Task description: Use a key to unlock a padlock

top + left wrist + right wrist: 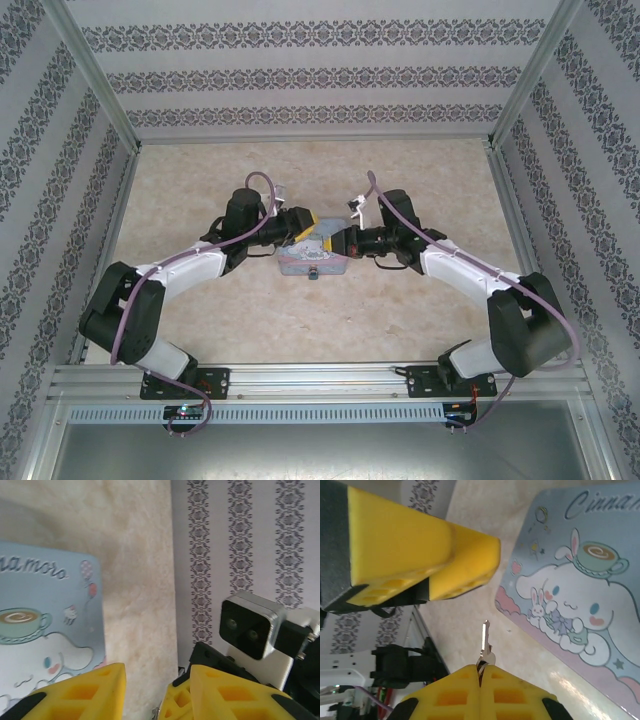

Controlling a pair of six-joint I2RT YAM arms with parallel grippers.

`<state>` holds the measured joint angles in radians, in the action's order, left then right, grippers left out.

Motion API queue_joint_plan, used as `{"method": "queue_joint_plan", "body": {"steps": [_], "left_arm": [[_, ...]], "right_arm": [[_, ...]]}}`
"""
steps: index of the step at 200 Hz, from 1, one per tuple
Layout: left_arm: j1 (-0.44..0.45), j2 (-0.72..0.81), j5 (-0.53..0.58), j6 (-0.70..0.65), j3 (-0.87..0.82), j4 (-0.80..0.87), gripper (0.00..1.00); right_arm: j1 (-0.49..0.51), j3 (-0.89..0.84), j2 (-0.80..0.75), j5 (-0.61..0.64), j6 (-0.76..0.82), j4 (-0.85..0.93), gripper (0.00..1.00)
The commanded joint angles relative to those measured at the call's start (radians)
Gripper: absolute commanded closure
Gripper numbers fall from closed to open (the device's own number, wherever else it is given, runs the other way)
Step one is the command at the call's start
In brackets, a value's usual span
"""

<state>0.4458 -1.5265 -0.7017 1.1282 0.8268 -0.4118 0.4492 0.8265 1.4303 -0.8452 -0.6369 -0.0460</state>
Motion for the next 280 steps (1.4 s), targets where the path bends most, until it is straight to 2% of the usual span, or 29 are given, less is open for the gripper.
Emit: {"method": "queue_joint_plan", "body": {"steps": [1,36,108,143,280], "left_arm": [[0.014,-0.023,-0.036,0.060,0.003,-0.142,0.63],[0.021,-0.052,-0.045,0.103,0.018,-0.215,0.68],[0.042,-0.078,-0.062,0.144,0.011,-0.299,0.71],[0.048,-0.077,-0.067,0.144,0.008,-0.309,0.75],[0.068,-0.094,-0.083,0.134,0.007,-0.312,0.81]], "right_arm": [[-0.016,0.015,0.017,-0.105,-0.056,-0.077,1.00],[-0.028,0.039,0.021,-0.135,-0.067,-0.083,1.00],[-0.055,0.043,0.012,-0.146,-0.084,-0.098,1.00],[-0.064,0.044,0.010,-0.148,-0.089,-0.101,1.00],[-0.073,0.050,0.021,-0.138,-0.099,-0.112,1.00]]}}
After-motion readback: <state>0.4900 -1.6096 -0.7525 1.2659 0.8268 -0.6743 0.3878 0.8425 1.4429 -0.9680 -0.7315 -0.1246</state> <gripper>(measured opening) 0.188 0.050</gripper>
